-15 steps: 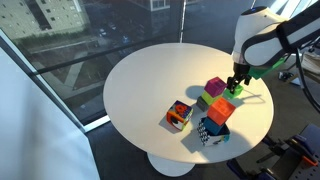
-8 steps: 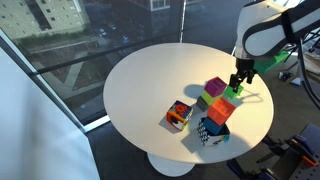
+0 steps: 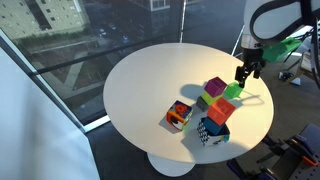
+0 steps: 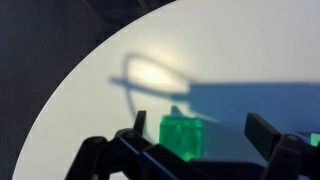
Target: Take the green block off the stack and place it on the table
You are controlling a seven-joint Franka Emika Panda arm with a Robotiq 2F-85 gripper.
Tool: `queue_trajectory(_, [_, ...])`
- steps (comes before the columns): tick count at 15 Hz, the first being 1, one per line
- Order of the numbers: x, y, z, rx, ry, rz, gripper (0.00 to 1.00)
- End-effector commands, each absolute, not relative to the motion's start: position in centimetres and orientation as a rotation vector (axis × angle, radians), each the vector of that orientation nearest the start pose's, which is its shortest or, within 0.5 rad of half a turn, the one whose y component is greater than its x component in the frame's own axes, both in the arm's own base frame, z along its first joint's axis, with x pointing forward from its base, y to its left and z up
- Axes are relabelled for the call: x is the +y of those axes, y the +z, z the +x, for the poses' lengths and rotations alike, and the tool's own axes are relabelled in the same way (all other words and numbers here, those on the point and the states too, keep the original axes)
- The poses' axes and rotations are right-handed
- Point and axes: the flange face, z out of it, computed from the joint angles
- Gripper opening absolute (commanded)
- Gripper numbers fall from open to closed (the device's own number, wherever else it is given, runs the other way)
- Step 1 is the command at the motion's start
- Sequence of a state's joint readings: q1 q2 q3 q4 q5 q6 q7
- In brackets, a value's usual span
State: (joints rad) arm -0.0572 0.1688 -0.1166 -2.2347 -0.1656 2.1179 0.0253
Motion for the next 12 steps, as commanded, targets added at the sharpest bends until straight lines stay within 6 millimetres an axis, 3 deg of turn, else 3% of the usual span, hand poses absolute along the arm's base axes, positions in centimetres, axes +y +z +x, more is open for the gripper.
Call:
queue_trajectory(1, [-9.1,31.0,49.5,0.158,0.455,-3.203,1.00])
queue_trajectory(12, [-6.7,37.8,47.7,0.140,0.340,-3.171,1.00])
